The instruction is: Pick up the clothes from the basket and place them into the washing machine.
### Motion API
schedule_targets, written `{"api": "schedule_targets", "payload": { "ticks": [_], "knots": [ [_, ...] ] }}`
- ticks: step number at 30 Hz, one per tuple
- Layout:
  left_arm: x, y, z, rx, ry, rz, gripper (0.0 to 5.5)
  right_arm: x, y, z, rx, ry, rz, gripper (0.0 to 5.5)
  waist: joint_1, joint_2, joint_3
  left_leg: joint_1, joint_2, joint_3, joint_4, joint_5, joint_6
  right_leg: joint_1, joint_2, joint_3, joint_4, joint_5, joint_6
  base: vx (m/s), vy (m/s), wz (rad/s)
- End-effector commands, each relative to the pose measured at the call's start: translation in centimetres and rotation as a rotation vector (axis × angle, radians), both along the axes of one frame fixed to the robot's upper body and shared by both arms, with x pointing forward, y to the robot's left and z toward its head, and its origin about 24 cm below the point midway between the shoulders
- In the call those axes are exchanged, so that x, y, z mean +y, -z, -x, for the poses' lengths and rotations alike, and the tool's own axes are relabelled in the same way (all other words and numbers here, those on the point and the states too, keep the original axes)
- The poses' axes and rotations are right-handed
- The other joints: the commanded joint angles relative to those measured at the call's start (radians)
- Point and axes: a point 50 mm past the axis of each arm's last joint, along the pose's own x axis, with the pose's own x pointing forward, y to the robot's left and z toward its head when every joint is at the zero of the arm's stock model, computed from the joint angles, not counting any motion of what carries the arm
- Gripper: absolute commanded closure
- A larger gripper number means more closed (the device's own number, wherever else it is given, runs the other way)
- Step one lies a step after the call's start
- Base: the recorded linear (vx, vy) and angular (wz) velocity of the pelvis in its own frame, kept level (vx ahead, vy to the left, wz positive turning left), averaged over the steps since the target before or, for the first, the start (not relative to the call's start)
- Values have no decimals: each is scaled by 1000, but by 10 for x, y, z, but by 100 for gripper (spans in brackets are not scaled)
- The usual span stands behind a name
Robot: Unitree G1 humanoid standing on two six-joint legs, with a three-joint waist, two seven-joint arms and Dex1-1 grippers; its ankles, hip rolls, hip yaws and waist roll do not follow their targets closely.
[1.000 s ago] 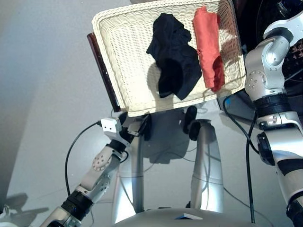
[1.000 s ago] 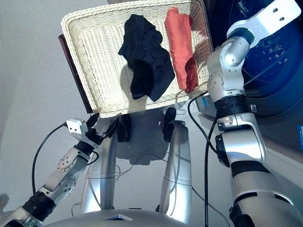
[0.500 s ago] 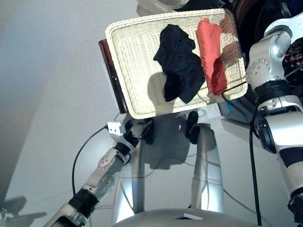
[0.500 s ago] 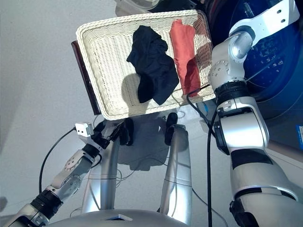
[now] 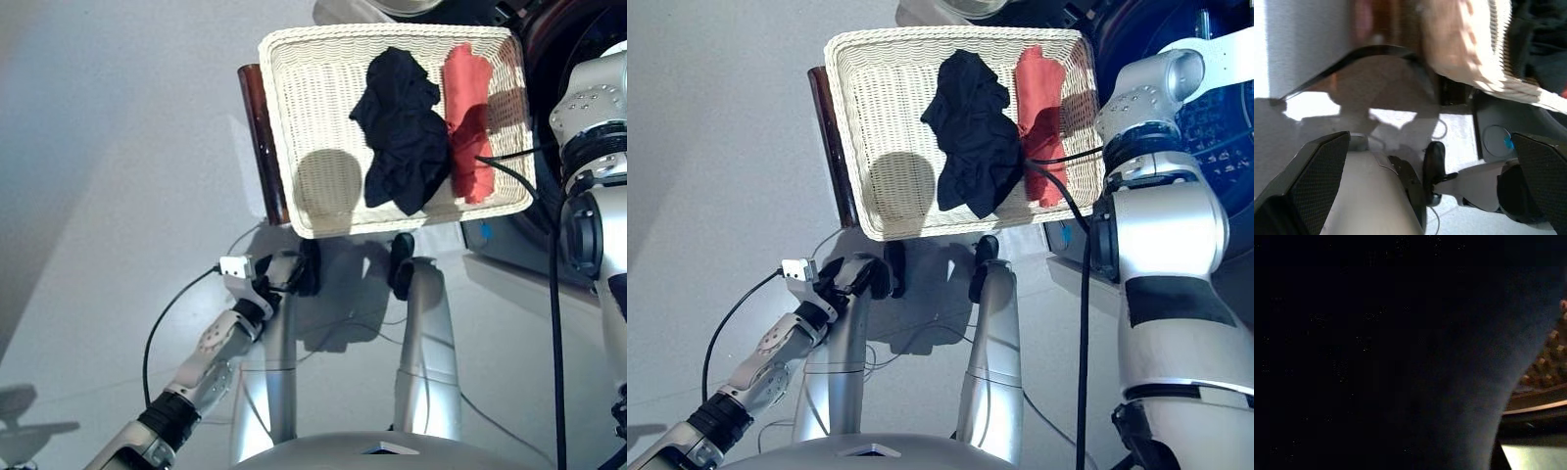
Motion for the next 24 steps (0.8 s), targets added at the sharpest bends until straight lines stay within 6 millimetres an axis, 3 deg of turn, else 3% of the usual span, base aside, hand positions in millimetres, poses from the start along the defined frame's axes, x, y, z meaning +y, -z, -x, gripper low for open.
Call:
{"api": "schedule_targets", "payload": {
  "ticks": [1,8,13,15,20,24],
  "knots": [
    [-31,35,25,170,76,33,0,-82,-22,56,-59,202,-90,550,-12,51,3,18,-17,-127,-90,68,-96,69,28,-105,-53,41,-97,-5,3,-178],
    [-34,34,24,171,78,44,0,-81,-12,54,-52,202,-153,550,-10,52,9,20,-17,-125,-88,69,-94,68,29,-101,-52,44,-97,0,0,0],
    [-32,29,20,148,66,61,0,-68,-28,45,-76,144,-54,550,-11,51,15,25,-15,-121,-89,69,-94,73,31,-97,-56,48,-98,0,0,0],
    [-31,27,19,134,65,61,0,-64,-38,44,-66,133,29,0,-11,49,17,29,-14,-120,-94,72,-95,75,31,-97,-60,49,-97,0,0,0],
    [-31,18,14,91,53,78,0,-55,-55,41,-52,126,153,0,-10,49,19,34,-14,-114,-98,74,-94,78,31,-98,-64,51,-98,0,0,0],
    [-28,11,9,57,34,90,0,-34,-72,34,-98,86,277,0,-12,51,22,38,-12,-110,-103,75,-93,81,33,-97,-68,55,-98,0,0,0]
  ]
}}
